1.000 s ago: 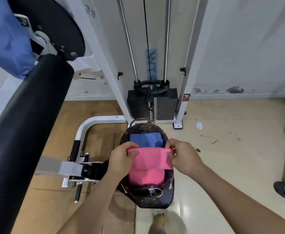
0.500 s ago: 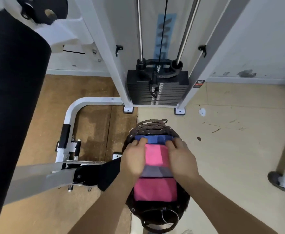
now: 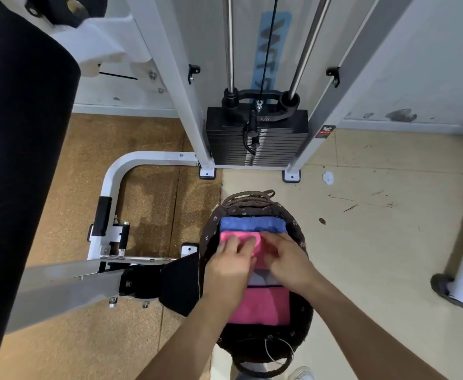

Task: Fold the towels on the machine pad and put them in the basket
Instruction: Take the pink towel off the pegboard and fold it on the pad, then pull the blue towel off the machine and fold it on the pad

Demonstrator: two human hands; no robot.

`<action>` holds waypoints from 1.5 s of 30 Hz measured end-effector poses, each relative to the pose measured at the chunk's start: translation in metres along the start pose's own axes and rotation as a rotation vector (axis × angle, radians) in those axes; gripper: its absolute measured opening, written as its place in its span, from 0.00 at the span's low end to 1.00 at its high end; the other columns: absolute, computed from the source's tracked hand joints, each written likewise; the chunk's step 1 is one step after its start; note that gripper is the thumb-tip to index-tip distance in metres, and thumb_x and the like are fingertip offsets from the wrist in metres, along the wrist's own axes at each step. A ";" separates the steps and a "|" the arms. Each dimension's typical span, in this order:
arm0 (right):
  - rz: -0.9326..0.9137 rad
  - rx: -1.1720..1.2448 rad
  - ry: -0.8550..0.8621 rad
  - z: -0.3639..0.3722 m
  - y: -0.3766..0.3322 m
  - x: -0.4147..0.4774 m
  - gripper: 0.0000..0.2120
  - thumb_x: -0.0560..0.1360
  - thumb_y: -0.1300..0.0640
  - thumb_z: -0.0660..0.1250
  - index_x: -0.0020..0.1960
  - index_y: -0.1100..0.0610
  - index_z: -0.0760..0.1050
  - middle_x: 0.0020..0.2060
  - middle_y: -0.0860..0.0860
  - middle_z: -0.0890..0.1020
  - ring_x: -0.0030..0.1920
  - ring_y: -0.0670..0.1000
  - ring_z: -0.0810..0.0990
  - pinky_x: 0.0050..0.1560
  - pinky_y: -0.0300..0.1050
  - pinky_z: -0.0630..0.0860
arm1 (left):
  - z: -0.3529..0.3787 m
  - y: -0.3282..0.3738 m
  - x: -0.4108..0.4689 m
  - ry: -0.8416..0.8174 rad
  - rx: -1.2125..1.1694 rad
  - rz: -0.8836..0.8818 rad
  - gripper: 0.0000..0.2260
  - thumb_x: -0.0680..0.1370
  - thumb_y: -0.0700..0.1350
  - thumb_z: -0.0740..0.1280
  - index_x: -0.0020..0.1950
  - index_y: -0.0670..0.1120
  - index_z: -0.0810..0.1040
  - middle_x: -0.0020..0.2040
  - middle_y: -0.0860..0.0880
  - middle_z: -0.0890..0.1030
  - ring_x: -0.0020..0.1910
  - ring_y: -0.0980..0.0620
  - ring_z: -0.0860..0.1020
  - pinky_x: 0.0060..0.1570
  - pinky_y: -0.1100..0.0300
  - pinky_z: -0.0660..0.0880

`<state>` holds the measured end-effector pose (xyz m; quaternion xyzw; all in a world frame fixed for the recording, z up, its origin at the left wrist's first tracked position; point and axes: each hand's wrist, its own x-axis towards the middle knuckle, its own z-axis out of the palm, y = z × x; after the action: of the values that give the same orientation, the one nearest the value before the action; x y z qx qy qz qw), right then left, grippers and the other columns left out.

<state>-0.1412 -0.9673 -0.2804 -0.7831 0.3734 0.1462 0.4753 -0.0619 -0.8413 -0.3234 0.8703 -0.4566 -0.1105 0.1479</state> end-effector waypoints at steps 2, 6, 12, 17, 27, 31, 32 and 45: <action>0.096 0.195 0.067 -0.003 -0.002 -0.004 0.17 0.76 0.64 0.62 0.64 0.56 0.76 0.55 0.51 0.80 0.55 0.50 0.78 0.56 0.38 0.71 | 0.005 -0.002 -0.007 -0.070 -0.036 -0.063 0.19 0.71 0.52 0.72 0.60 0.51 0.80 0.45 0.48 0.77 0.39 0.48 0.79 0.30 0.58 0.78; 0.162 0.152 0.187 0.002 0.009 -0.010 0.10 0.73 0.63 0.59 0.49 0.59 0.79 0.42 0.55 0.81 0.43 0.56 0.78 0.46 0.48 0.74 | 0.009 0.002 -0.004 -0.128 -0.076 -0.143 0.21 0.71 0.52 0.72 0.63 0.54 0.77 0.45 0.48 0.76 0.40 0.48 0.77 0.30 0.57 0.77; 0.202 0.021 0.112 0.018 0.015 -0.001 0.13 0.72 0.59 0.61 0.54 0.63 0.74 0.52 0.59 0.76 0.54 0.58 0.74 0.52 0.46 0.69 | 0.012 0.010 0.010 -0.327 -0.012 -0.266 0.27 0.80 0.47 0.62 0.76 0.58 0.57 0.64 0.46 0.66 0.62 0.44 0.67 0.53 0.52 0.75; 0.190 0.101 -0.037 0.006 0.010 0.005 0.14 0.75 0.55 0.65 0.54 0.65 0.77 0.52 0.61 0.80 0.57 0.60 0.76 0.58 0.48 0.72 | 0.000 0.020 0.009 -0.210 -0.028 -0.268 0.24 0.78 0.48 0.64 0.74 0.54 0.64 0.61 0.46 0.67 0.59 0.45 0.70 0.52 0.53 0.76; 0.054 0.297 0.087 -0.013 0.015 -0.036 0.22 0.72 0.60 0.69 0.66 0.54 0.74 0.55 0.51 0.81 0.54 0.53 0.80 0.60 0.50 0.75 | -0.034 0.045 -0.018 -0.085 -0.332 -0.537 0.25 0.77 0.40 0.65 0.74 0.47 0.65 0.69 0.45 0.66 0.60 0.43 0.75 0.59 0.53 0.72; -0.136 0.284 0.124 -0.043 0.017 -0.084 0.14 0.72 0.67 0.65 0.53 0.53 0.79 0.49 0.51 0.83 0.52 0.53 0.81 0.58 0.51 0.77 | -0.068 0.079 -0.084 0.191 -0.432 -0.593 0.16 0.78 0.40 0.64 0.65 0.50 0.77 0.61 0.52 0.75 0.47 0.58 0.77 0.52 0.69 0.71; -0.180 0.286 0.123 -0.050 0.017 -0.097 0.15 0.73 0.68 0.65 0.55 0.53 0.79 0.51 0.51 0.83 0.54 0.53 0.81 0.61 0.52 0.75 | -0.076 0.091 -0.106 0.268 -0.493 -0.616 0.14 0.78 0.40 0.65 0.61 0.52 0.79 0.57 0.54 0.78 0.45 0.61 0.76 0.49 0.71 0.70; -0.716 -0.111 -0.385 0.011 -0.037 -0.324 0.17 0.74 0.63 0.66 0.47 0.40 0.78 0.40 0.37 0.84 0.42 0.40 0.82 0.46 0.37 0.74 | -0.131 0.209 -0.374 0.728 -0.941 -0.962 0.15 0.78 0.37 0.64 0.45 0.56 0.84 0.33 0.57 0.81 0.33 0.61 0.76 0.38 0.69 0.72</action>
<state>-0.3328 -0.8031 -0.0734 -0.8464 -0.0269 0.1357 0.5143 -0.3874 -0.6241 -0.1053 0.8002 0.1451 -0.0518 0.5797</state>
